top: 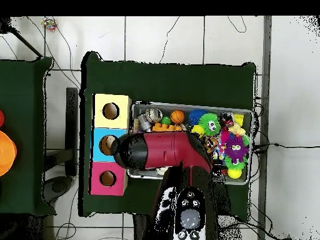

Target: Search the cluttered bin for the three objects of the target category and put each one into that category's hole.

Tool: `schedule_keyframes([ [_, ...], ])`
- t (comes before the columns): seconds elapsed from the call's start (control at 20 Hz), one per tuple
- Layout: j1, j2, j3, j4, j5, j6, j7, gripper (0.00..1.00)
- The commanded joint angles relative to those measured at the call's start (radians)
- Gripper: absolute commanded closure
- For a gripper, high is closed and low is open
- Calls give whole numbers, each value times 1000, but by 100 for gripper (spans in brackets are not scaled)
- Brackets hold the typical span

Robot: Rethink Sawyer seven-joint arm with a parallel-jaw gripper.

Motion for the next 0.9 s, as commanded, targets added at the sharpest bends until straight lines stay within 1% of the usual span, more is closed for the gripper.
schedule_keyframes([
  [0.05,22,-53,97,-22,42,186,-5,100],
  [0.1,20,-76,107,-10,50,151,-2,100],
  [0.15,23,-95,112,-9,56,152,-2,100],
  [0.25,50,-96,101,-39,56,214,25,100],
  [0.4,94,-59,73,-90,32,229,85,100],
  [0.5,115,-39,63,-115,31,239,118,100],
  [0.75,146,-10,56,-184,59,302,151,100],
  [0.9,149,31,54,-208,70,281,161,100],
])
